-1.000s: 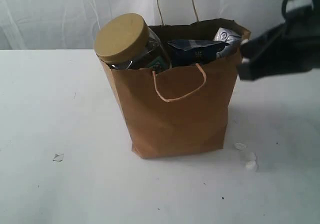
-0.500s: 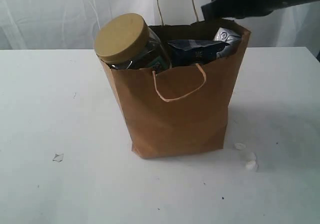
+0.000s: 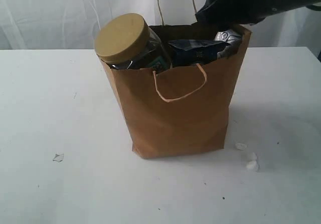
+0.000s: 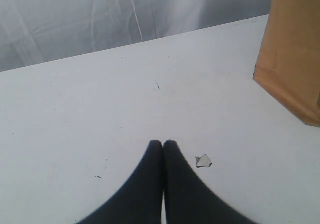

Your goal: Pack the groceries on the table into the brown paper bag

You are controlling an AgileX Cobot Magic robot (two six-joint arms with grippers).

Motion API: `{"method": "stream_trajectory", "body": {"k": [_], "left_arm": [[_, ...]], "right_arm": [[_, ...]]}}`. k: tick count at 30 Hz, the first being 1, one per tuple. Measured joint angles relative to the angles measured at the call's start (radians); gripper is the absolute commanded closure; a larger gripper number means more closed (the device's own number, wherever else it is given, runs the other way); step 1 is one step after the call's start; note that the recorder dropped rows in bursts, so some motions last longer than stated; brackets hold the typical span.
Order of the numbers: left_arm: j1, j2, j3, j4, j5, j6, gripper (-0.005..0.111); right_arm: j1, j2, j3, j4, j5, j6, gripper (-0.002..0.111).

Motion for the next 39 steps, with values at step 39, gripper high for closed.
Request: {"method": "stream_trajectory", "body": {"k": [39], "left_arm": [[0.0,0.0,0.0,0.0,0.0,0.0,0.107]], "right_arm": [[-0.097,-0.216,0.655,-0.298,-0.045,-0.241,0.059]]}}
